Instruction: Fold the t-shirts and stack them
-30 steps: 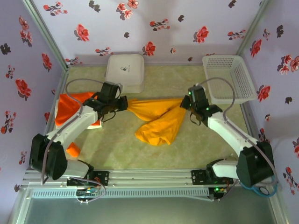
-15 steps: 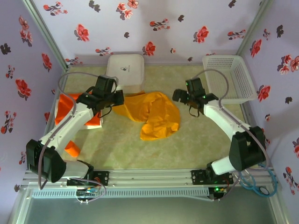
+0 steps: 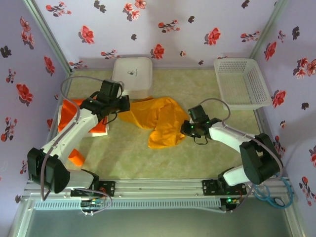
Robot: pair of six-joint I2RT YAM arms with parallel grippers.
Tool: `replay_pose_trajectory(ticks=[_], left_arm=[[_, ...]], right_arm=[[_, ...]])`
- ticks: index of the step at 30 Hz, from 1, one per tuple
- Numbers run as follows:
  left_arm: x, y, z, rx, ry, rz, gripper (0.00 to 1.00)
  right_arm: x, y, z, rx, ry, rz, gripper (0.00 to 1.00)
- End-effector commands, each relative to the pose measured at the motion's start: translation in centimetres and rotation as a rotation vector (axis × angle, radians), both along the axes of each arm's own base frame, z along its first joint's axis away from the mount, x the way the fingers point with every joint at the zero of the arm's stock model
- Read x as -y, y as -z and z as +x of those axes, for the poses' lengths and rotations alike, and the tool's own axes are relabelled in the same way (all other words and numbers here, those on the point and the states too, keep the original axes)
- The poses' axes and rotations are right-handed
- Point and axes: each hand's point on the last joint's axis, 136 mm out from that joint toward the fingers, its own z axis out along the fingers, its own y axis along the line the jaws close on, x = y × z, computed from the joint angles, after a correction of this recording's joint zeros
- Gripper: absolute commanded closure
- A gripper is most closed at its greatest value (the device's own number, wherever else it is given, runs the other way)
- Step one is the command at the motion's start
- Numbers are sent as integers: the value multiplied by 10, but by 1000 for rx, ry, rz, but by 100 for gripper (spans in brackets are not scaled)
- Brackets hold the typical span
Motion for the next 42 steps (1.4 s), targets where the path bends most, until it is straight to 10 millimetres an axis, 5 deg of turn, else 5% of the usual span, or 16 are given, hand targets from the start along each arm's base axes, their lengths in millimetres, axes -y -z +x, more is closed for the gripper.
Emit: replay_pose_trajectory(ticks=[1, 7, 12, 18, 19, 22, 25, 35, 42], left_arm=[[-9, -15, -4, 38, -5, 11, 100], [-17, -25, -10, 57, -14, 14, 100], [-23, -31, -13, 70, -30, 16, 100], [-27, -23, -22, 48, -37, 16, 100], [-28, -21, -24, 44, -39, 16, 100], [-32, -13, -31, 30, -51, 12, 100], [-35, -2, -38, 8, -63, 10, 100], [-37, 13, -43, -27, -70, 15, 100], [-36, 26, -45, -57, -67, 17, 100]], right_arm=[[21, -20, 15, 68, 65, -84, 100], [81, -71, 33, 182, 204, -223, 100], [123, -121, 68, 299, 339, -286, 100], [131, -158, 123, 333, 328, -333, 98], [131, -157, 128, 314, 319, -350, 86], [130, -140, 131, 237, 289, -376, 28], [120, -116, 119, 197, 264, -317, 8], [131, -32, 35, 13, 321, -290, 8], [144, -15, 51, -10, 401, -306, 17]])
